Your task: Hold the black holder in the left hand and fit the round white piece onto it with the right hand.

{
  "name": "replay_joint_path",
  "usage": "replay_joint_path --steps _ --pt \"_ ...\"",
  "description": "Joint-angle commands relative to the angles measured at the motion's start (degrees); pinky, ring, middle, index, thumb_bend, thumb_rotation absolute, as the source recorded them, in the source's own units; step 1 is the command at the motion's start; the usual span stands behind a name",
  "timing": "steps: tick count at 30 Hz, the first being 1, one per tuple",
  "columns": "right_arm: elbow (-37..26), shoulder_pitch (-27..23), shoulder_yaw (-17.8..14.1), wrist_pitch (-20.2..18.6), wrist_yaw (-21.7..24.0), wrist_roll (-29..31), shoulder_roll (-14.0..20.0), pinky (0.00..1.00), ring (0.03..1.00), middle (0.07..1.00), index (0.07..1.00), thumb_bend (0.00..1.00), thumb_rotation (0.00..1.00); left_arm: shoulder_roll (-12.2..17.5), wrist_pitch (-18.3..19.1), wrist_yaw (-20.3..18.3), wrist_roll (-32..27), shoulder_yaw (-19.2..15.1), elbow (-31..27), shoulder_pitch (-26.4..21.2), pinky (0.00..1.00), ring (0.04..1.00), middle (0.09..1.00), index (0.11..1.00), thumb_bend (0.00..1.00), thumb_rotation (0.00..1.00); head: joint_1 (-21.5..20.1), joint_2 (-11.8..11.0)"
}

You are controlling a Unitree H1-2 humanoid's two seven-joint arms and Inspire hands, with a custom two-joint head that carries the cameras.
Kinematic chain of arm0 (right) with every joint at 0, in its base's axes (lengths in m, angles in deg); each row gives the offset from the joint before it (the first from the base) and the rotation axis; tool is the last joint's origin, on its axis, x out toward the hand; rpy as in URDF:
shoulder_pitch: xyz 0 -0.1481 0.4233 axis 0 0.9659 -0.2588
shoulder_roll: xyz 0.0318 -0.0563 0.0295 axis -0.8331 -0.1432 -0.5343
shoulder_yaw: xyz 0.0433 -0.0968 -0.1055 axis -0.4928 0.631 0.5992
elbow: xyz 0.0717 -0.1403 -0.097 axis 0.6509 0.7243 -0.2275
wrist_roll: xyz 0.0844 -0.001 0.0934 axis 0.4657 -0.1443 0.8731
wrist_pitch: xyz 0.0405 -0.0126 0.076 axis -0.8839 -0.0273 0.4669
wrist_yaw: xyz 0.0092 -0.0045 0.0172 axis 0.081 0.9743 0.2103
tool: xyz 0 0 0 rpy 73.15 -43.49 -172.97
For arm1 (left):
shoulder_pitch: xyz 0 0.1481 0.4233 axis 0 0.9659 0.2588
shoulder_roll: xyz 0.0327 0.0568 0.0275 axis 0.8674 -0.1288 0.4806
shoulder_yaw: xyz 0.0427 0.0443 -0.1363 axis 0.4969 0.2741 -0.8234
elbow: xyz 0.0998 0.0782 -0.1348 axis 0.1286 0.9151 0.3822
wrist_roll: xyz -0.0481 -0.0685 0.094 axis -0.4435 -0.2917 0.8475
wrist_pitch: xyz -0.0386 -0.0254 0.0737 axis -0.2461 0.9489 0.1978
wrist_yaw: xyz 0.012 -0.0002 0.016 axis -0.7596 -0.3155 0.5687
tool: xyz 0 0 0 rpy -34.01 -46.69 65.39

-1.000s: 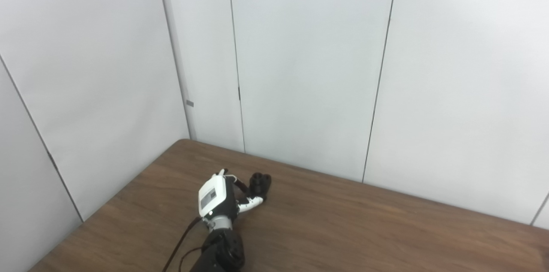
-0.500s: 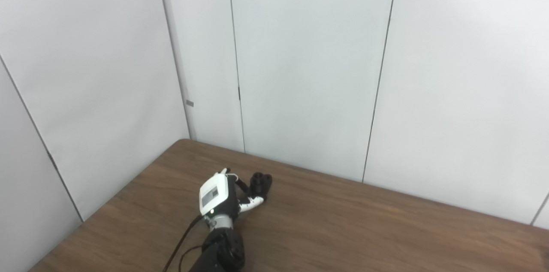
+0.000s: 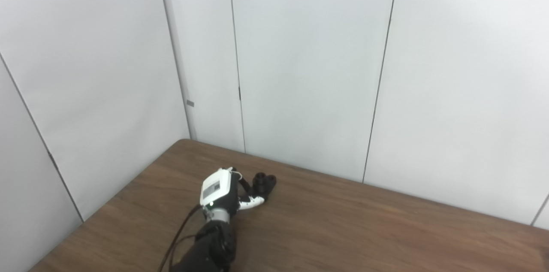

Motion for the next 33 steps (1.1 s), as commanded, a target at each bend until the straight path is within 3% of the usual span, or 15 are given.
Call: replay_joint_path --steps 1,8,18,33 --pt "-0.6 0.8 -0.9 -1.0 -1.2 -0.8 0.4 1.00 1.000 0.997 0.931 0.77 0.99 -0.9 0.7 -6.5 0.0 3.0 0.2 1.3 0.93 0.972 0.912 0.485 0.52 0.05 -0.2 0.0" --pt "-0.2 0.8 -0.7 0.2 -1.5 -1.7 0.5 1.00 1.000 0.991 0.928 0.77 0.99 0.9 -3.1 -10.8 -1.1 5.1 -1.3 1.2 0.98 0.999 0.912 0.480 0.52 0.05 -0.6 0.3" --pt "1.5 0.4 -0.9 1.9 -1.6 -2.0 0.8 1.00 0.996 0.977 0.914 0.78 1.00 3.2 -6.5 -17.0 -1.8 7.4 -3.8 0.6 0.95 0.989 0.934 0.479 0.52 0.05 -1.1 0.3" --pt "-0.3 0.8 -0.4 1.1 -2.3 -3.6 0.1 1.00 0.987 0.968 0.899 0.81 1.00 4.4 -12.1 -23.4 -2.4 9.5 -8.4 -0.4 0.97 0.991 0.967 0.477 0.51 0.05 -3.3 1.3"
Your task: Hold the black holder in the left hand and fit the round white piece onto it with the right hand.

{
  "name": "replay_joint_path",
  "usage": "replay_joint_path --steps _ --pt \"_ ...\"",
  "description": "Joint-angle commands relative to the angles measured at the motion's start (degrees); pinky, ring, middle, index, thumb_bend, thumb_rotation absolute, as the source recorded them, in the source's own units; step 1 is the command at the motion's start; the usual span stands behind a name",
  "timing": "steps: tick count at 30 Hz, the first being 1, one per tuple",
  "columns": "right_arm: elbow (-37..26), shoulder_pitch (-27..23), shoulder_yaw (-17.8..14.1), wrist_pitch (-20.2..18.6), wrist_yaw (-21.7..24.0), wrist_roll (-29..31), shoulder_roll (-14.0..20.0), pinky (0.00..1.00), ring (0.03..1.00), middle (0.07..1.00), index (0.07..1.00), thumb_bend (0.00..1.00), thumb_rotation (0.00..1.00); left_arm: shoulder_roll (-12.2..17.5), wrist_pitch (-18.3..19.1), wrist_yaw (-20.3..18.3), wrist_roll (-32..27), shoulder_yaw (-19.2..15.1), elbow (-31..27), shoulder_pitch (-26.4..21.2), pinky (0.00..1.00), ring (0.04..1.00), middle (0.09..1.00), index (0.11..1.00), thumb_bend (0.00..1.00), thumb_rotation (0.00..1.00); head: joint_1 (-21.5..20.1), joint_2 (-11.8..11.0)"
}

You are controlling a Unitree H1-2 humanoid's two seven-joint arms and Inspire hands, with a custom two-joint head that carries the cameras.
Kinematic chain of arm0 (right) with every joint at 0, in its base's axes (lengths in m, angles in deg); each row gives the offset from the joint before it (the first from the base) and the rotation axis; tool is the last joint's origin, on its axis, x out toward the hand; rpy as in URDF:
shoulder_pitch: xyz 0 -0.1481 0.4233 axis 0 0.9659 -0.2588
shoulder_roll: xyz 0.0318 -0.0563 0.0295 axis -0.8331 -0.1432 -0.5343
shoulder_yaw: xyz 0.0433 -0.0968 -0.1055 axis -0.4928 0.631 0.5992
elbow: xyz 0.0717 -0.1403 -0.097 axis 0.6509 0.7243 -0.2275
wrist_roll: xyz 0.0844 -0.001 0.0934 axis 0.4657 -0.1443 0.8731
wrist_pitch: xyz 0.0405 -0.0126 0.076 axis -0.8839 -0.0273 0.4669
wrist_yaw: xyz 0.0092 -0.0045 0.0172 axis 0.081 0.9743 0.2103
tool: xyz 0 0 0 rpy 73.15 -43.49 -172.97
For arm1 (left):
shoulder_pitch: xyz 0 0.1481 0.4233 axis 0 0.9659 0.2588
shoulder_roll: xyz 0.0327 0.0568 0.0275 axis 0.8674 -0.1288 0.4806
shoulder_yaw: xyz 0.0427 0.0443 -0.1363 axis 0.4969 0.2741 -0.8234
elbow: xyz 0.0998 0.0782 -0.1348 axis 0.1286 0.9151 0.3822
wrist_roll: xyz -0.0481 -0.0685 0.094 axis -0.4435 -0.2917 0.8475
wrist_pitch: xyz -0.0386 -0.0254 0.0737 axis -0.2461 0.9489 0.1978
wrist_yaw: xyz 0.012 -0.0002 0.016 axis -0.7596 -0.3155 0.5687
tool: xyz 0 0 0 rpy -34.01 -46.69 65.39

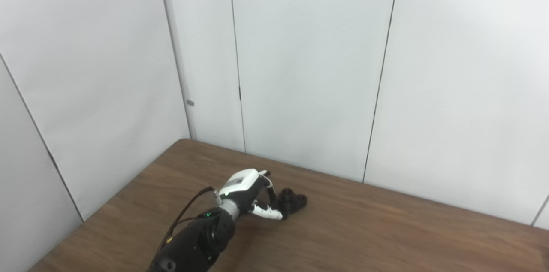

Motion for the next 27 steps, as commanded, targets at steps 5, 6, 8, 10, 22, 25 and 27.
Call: replay_joint_path --steps 5,6,8,10,22,25,27 --pt "-1.6 0.8 -0.4 -1.5 -1.3 -2.0 0.2 0.95 0.967 0.955 0.896 0.80 1.00 -1.2 -4.6 -5.8 0.0 4.1 -1.2 -0.3 0.96 0.983 0.957 0.476 0.52 0.05 -1.3 0.5" --pt "-1.8 0.9 -0.4 -1.7 -1.4 -2.3 0.1 0.94 0.965 0.954 0.896 0.81 1.00 -1.2 -5.4 -6.0 -0.2 4.3 -1.4 -0.4 0.96 0.980 0.956 0.475 0.52 0.05 -1.5 0.5" --pt "-2.4 0.9 -0.3 -1.9 -1.6 -2.8 0.0 0.92 0.955 0.948 0.893 0.80 1.00 -1.3 -6.8 -6.4 -0.1 4.6 -1.6 -0.5 0.96 0.980 0.955 0.474 0.52 0.05 -2.3 0.8" --pt "-3.0 1.0 -0.2 -2.3 -1.8 -3.4 -0.3 0.92 0.949 0.943 0.888 0.80 1.00 -1.3 -8.1 -6.8 0.2 5.1 -1.8 -0.6 0.96 0.977 0.953 0.474 0.52 0.05 -3.0 0.9" --pt "-2.8 0.9 0.2 -0.4 1.6 2.5 -0.6 0.99 0.993 0.987 0.929 0.79 0.94 -2.4 -13.8 -9.8 0.6 7.5 -3.9 -1.2 0.99 0.988 0.958 0.477 0.52 0.05 -8.6 2.1" --pt "-4.4 1.4 0.7 -2.5 1.4 2.5 -0.4 0.98 0.998 0.983 0.914 0.79 0.92 -2.8 -14.0 -11.2 0.2 7.9 -4.5 -1.3 1.00 0.997 0.965 0.477 0.52 0.05 -10.7 2.6" --pt "-5.3 1.7 1.0 -3.6 1.0 1.4 -0.4 0.94 0.991 0.976 0.901 0.83 0.90 -2.9 -15.0 -11.6 0.2 8.4 -4.5 -1.4 1.00 0.999 0.968 0.478 0.52 0.05 -11.5 2.9"
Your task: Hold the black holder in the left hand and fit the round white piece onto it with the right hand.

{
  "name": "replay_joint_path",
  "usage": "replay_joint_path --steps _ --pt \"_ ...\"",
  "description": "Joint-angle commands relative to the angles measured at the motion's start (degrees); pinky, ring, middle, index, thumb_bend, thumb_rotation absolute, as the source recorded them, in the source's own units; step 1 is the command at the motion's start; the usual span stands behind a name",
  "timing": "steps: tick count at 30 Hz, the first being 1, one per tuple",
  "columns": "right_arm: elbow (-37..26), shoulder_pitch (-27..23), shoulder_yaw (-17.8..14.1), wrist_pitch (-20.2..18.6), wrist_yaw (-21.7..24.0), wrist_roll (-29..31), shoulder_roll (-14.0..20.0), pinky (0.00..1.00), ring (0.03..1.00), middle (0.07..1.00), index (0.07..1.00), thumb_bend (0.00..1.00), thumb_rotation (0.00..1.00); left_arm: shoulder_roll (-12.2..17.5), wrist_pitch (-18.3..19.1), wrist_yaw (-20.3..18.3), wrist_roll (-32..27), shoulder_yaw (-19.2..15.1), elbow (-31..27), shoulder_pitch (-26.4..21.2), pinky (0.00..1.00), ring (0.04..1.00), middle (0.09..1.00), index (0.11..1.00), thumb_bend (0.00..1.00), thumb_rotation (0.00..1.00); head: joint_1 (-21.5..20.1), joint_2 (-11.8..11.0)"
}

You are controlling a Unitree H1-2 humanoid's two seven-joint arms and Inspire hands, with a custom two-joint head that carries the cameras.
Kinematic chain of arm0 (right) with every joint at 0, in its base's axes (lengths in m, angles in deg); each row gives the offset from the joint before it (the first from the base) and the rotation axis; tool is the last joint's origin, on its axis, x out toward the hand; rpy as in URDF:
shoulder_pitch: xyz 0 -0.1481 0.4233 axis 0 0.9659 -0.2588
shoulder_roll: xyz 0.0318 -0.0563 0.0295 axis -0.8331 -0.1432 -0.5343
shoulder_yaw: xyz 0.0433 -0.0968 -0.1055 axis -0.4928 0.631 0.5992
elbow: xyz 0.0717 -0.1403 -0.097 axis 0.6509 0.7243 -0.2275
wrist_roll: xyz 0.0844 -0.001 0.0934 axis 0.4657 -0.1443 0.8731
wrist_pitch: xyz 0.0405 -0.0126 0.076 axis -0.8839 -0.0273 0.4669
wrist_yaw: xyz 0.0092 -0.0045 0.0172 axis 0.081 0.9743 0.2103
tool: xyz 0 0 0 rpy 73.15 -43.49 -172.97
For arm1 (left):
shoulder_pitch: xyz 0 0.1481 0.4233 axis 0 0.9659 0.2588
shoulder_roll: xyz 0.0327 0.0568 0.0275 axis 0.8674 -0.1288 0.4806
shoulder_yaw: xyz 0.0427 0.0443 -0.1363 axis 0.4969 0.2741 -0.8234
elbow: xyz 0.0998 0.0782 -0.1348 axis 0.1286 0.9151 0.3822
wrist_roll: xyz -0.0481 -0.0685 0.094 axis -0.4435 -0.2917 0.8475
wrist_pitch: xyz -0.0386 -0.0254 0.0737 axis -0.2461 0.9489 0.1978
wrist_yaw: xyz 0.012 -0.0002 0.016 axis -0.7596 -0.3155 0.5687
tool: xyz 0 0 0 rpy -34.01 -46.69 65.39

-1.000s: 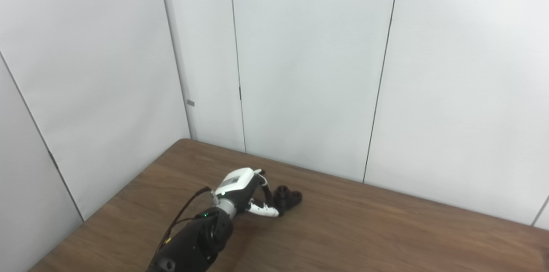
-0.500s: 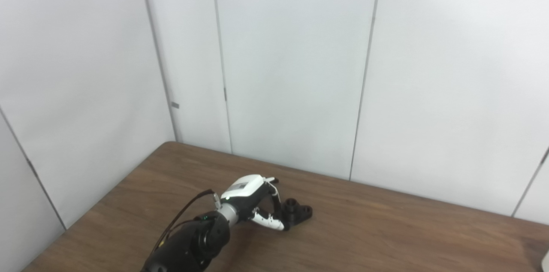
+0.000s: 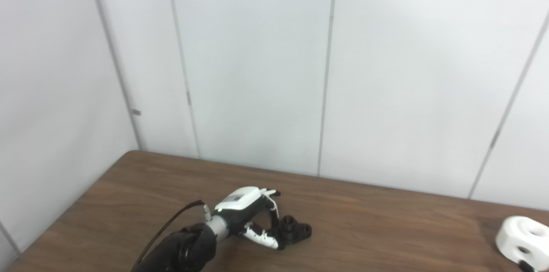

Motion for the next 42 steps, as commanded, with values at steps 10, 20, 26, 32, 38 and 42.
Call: replay_joint_path --steps 10,20,26,32,38,42 --pt "-3.3 0.6 1.3 -2.5 -1.5 -4.7 0.2 0.78 0.917 0.920 0.852 0.93 0.88 -2.3 -4.6 -4.7 1.3 3.9 -2.7 0.7 0.99 0.986 0.957 0.477 0.52 0.05 -4.4 0.9" --pt "-4.2 0.6 2.0 -3.0 -1.7 -5.3 -0.4 0.79 0.909 0.919 0.846 0.91 0.86 -3.2 -9.3 -4.5 0.7 3.6 -2.5 1.8 1.00 0.993 0.958 0.476 0.52 0.05 -7.9 1.6" --pt "-4.4 0.7 2.1 -2.3 -2.2 -5.9 -0.8 0.80 0.912 0.919 0.843 0.91 0.85 -2.8 -11.1 -4.5 1.1 3.9 -2.9 2.1 0.99 0.988 0.955 0.475 0.52 0.05 -9.7 2.1" --pt "-6.3 0.8 2.7 -4.4 -3.0 -7.2 -1.9 0.80 0.910 0.922 0.844 0.91 0.86 -2.2 -12.2 -5.3 1.1 3.9 -2.9 2.1 1.00 0.992 0.957 0.476 0.52 0.05 -11.3 2.1" --pt "-7.3 1.0 2.9 -3.7 -3.4 -7.6 -2.3 0.77 0.904 0.919 0.843 0.88 0.83 -1.8 -12.2 -6.5 0.9 3.6 -3.0 2.0 1.00 0.995 0.963 0.476 0.52 0.05 -12.6 2.1" --pt "-10.4 1.9 2.7 -4.9 -3.0 -7.8 -1.8 0.74 0.889 0.906 0.841 0.89 0.83 -1.4 -11.5 -7.6 0.9 3.6 -3.8 2.1 1.00 0.998 0.968 0.476 0.52 0.05 -14.3 1.9"
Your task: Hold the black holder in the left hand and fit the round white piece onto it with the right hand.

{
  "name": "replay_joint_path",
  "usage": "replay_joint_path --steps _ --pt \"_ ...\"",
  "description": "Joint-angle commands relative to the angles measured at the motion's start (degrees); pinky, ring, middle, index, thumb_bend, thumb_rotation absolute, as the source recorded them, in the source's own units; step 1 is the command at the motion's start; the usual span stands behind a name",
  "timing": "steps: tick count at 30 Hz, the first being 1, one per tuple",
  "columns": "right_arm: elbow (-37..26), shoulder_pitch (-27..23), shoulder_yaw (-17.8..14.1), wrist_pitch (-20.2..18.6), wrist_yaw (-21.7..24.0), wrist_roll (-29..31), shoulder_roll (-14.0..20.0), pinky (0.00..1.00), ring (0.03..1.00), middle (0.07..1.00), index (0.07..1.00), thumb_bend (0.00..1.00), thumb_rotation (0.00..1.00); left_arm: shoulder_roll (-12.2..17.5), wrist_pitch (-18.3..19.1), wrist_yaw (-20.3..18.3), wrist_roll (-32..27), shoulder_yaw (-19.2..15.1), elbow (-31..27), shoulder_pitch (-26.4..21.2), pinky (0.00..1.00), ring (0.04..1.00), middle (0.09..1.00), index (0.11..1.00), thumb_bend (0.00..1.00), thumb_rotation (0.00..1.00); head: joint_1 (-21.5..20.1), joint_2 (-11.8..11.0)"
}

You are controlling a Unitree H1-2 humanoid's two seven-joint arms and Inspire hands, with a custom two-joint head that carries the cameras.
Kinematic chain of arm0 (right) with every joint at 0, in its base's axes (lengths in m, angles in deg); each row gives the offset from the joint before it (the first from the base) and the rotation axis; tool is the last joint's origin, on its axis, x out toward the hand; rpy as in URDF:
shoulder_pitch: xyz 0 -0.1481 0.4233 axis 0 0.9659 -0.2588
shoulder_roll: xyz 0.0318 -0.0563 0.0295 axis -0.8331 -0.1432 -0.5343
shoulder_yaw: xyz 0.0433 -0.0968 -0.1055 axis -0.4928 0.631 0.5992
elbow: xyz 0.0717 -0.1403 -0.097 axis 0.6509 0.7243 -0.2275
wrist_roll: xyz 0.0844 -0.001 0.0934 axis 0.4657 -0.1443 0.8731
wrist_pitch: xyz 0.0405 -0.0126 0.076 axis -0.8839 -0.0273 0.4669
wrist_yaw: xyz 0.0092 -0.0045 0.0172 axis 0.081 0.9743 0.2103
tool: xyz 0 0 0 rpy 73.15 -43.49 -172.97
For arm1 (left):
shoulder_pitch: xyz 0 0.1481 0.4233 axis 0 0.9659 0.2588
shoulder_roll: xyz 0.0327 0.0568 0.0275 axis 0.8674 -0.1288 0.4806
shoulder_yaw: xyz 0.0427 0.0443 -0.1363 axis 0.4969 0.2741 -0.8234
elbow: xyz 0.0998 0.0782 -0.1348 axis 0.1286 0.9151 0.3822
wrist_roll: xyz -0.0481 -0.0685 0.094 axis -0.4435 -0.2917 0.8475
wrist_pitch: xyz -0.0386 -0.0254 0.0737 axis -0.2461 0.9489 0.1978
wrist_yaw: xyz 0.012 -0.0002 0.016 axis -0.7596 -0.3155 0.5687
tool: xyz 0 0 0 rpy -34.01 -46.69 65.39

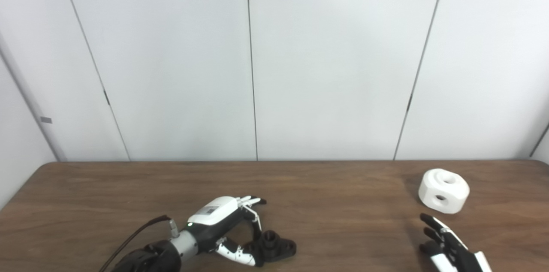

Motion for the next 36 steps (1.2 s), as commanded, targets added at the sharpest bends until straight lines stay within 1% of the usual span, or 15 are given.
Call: replay_joint_path --steps 1,3,5,6,9,11,12,16,18,21,23,25,29,32,36 --pt "-4.8 0.3 -0.5 -0.7 0.3 -0.3 0.8 0.74 0.888 0.906 0.841 0.89 0.83 1.1 -0.7 -3.4 0.9 1.2 -0.7 0.5 1.00 0.998 0.968 0.476 0.52 0.05 -0.3 0.0" --pt "-7.4 1.3 -0.9 -2.2 0.5 -0.8 1.5 0.76 0.897 0.914 0.849 0.91 0.83 1.3 -1.0 -3.7 0.8 1.0 -0.7 0.6 1.00 0.996 0.967 0.476 0.52 0.05 -1.6 0.0" --pt "-10.2 2.1 -1.8 -3.7 0.1 -1.9 2.2 0.78 0.889 0.895 0.835 0.93 0.84 1.3 -2.6 -3.0 0.5 0.7 0.4 0.7 1.00 0.993 0.962 0.476 0.52 0.05 -2.9 -0.3" --pt "-11.1 2.3 -2.5 -3.5 -0.6 -3.3 2.7 0.76 0.870 0.877 0.815 0.92 0.83 1.2 -3.3 -2.6 0.3 0.5 0.9 0.7 1.00 0.990 0.956 0.476 0.52 0.05 -3.5 -0.4" --pt "-12.0 1.3 -5.1 -1.0 -2.9 -5.3 3.2 0.63 0.734 0.745 0.700 0.94 0.81 1.1 -4.7 -2.3 -0.4 -0.2 2.0 0.8 1.00 0.991 0.950 0.476 0.52 0.04 -5.9 -1.0" --pt "-12.4 0.4 -6.3 -0.3 -4.6 -7.2 3.0 0.60 0.701 0.710 0.662 0.95 0.80 1.2 -5.1 -2.5 -0.2 -0.4 2.4 0.7 1.00 0.992 0.951 0.476 0.52 0.04 -7.6 -1.4" --pt "-12.6 -0.1 -6.7 0.1 -5.6 -8.5 3.0 0.55 0.659 0.673 0.643 0.91 0.79 1.3 -5.2 -2.6 0.0 -0.5 2.6 0.6 1.00 0.993 0.954 0.476 0.52 0.04 -8.2 -1.7" --pt "-12.4 -1.6 -8.1 0.1 -8.8 -16.8 4.6 0.49 0.607 0.645 0.647 0.82 0.79 1.7 -5.8 -2.9 0.3 -0.6 2.9 0.4 1.00 0.991 0.957 0.477 0.52 0.05 -10.0 -2.2" --pt "-12.3 -2.5 -8.8 -1.4 -9.6 -20.0 4.8 0.56 0.673 0.700 0.666 0.80 0.76 1.7 -6.5 -2.5 0.2 -0.9 3.2 0.4 1.00 0.981 0.951 0.478 0.52 0.05 -10.8 -2.4" --pt "-10.9 -3.8 -9.7 -3.1 -10.5 -23.4 5.0 0.61 0.748 0.767 0.698 0.77 0.73 1.7 -6.1 -2.8 0.1 -1.3 2.8 0.5 0.99 0.971 0.946 0.478 0.52 0.05 -11.4 -2.7" --pt "-9.2 -4.3 -10.1 -3.5 -11.1 -24.7 5.4 0.61 0.750 0.778 0.721 0.77 0.72 1.8 -5.9 -3.0 0.3 -1.5 2.7 0.5 1.00 0.970 0.947 0.478 0.52 0.05 -11.9 -2.8" --pt "-7.8 -5.0 -10.5 -4.7 -11.4 -26.2 5.8 0.62 0.751 0.789 0.753 0.83 0.75 1.9 -6.4 -3.0 0.2 -1.6 3.2 0.4 1.00 0.970 0.947 0.478 0.52 0.05 -13.1 -3.3" --pt "-4.6 -7.1 -10.9 -7.8 -11.2 -28.9 7.4 0.62 0.751 0.791 0.772 0.90 0.75 2.6 -8.3 -2.9 0.0 -1.7 4.1 0.3 1.00 0.979 0.954 0.478 0.52 0.05 -15.0 -4.6" --pt "-1.7 -8.9 -11.1 -9.6 -9.9 -28.8 9.3 0.61 0.752 0.806 0.786 0.91 0.73 2.9 -9.3 -2.8 -0.1 -2.1 4.6 0.4 1.00 0.978 0.953 0.477 0.52 0.05 -16.0 -4.9" --pt "0.7 -11.2 -10.6 -12.8 -7.5 -27.8 11.6 0.62 0.801 0.874 0.853 0.93 0.71 3.0 -9.5 -2.7 -0.2 -2.5 4.3 0.7 1.00 0.971 0.945 0.477 0.52 0.04 -16.9 -5.4"
